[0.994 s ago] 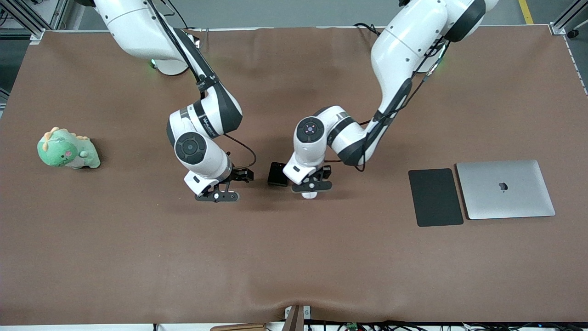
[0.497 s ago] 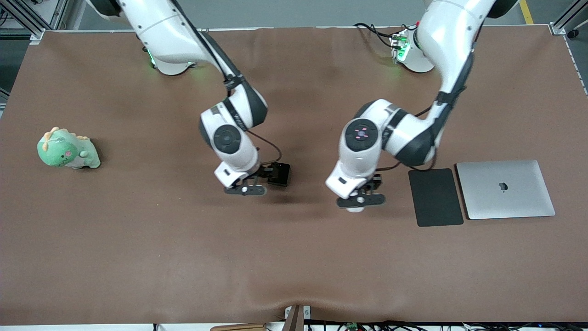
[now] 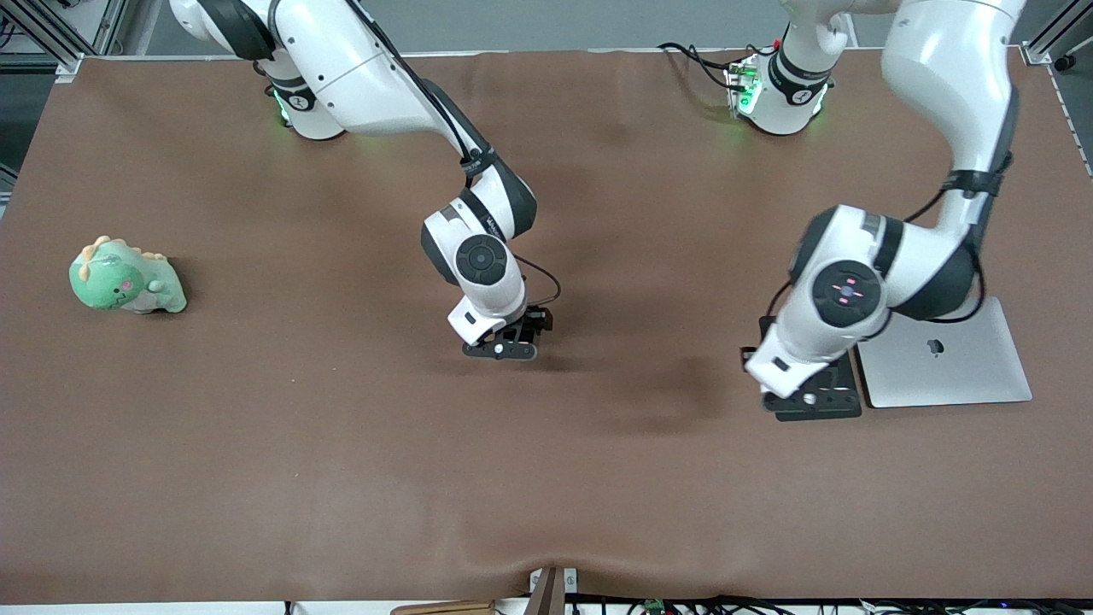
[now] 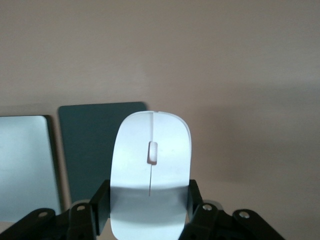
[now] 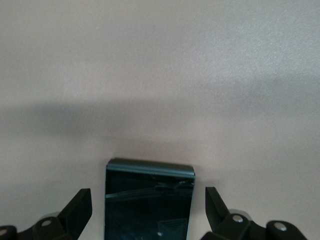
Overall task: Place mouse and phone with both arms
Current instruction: 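Carry the mouse toward the mouse pad while the right gripper lifts the phone, then lower the mouse onto the pad while the right gripper carries the phone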
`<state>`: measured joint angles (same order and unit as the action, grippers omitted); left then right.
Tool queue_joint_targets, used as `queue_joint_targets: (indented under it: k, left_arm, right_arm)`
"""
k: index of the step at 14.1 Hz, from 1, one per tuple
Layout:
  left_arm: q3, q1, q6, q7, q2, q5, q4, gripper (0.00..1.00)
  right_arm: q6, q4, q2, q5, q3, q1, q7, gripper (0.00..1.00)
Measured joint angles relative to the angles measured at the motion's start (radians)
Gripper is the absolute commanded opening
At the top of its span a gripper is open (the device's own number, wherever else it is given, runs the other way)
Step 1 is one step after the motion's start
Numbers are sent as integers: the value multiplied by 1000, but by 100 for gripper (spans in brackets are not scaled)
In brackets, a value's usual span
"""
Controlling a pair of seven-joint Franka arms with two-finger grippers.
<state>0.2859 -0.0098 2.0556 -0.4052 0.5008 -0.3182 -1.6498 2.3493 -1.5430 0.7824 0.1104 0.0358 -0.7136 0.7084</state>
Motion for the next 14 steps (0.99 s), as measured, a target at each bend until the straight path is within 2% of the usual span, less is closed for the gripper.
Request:
queue_joint_targets:
  k: [4,5,6,7,8,12,14]
  left_arm:
    - [42,180,119,103,2,0,-113,22]
    - [44,212,158,123,2,0,-149,22]
    - [44,242,195,147,4,0,-181,22]
    - [45,267,233,165,7,0,-209,22]
    - [46,284,269,174,13,0,-232,22]
    - [51,290,354,176,55,0,-271,21]
    - [50,296,381,176,77,0,-274,21]
  right_arm:
    - [19,2,21,-1,-2,-3,42,100]
    - [26,2,26,-1,-2,-3,46,93]
    - [33,2,32,-1,-2,-3,47,51]
    - [36,2,36,-1,-2,-3,50,16]
    - [36,4,36,-1,-1,-3,53,0]
    - [28,22,31,0,6,13,88,0]
    - [-27,34,13,-1,11,40,87,0]
